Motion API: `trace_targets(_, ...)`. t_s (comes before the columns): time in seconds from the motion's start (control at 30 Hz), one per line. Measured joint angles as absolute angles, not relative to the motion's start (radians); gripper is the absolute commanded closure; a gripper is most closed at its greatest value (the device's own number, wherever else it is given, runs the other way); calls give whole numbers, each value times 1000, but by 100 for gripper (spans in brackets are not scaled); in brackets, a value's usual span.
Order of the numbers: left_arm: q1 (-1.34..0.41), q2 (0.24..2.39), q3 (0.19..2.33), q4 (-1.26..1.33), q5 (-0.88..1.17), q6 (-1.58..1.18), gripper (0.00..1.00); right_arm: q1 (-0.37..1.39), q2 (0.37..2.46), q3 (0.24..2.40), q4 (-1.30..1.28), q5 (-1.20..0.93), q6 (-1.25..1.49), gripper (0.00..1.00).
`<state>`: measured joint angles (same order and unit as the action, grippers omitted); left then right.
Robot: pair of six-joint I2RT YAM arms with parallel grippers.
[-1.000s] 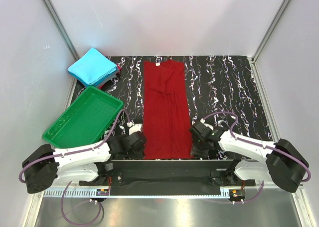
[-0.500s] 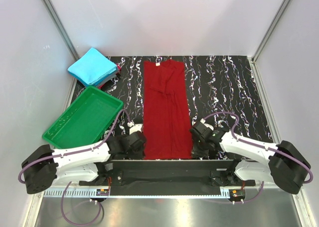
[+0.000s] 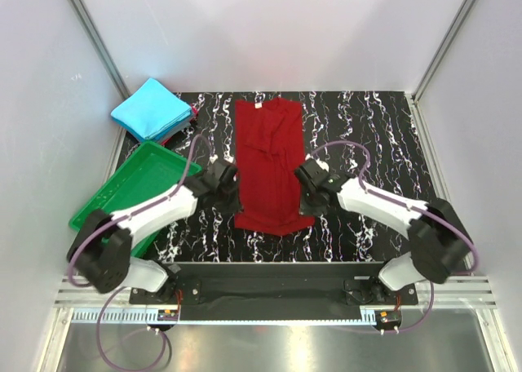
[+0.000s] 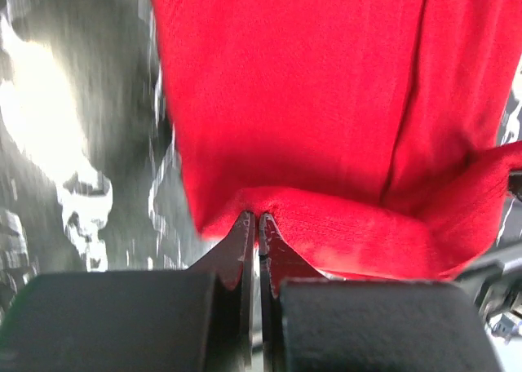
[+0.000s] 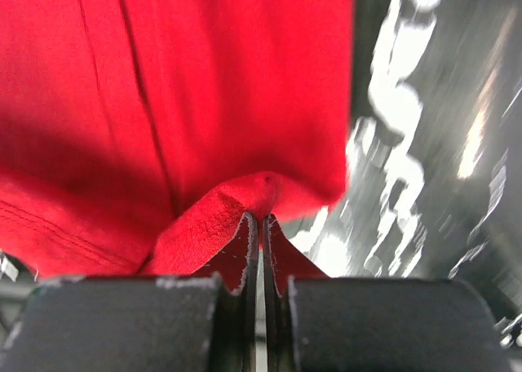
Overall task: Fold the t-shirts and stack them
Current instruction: Fold the tshirt
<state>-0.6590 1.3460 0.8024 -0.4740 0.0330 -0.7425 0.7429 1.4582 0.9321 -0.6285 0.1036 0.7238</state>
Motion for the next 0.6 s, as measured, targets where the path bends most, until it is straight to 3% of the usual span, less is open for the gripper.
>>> trace_targets(0.43,-414,1885,1442,-502,128,-556,100,461,1811,1387,-551,97,332,100)
trace_targets(0.6,-368,1983,1555,-507,129,-520,100,412,1956,1489,-515,49,266,100)
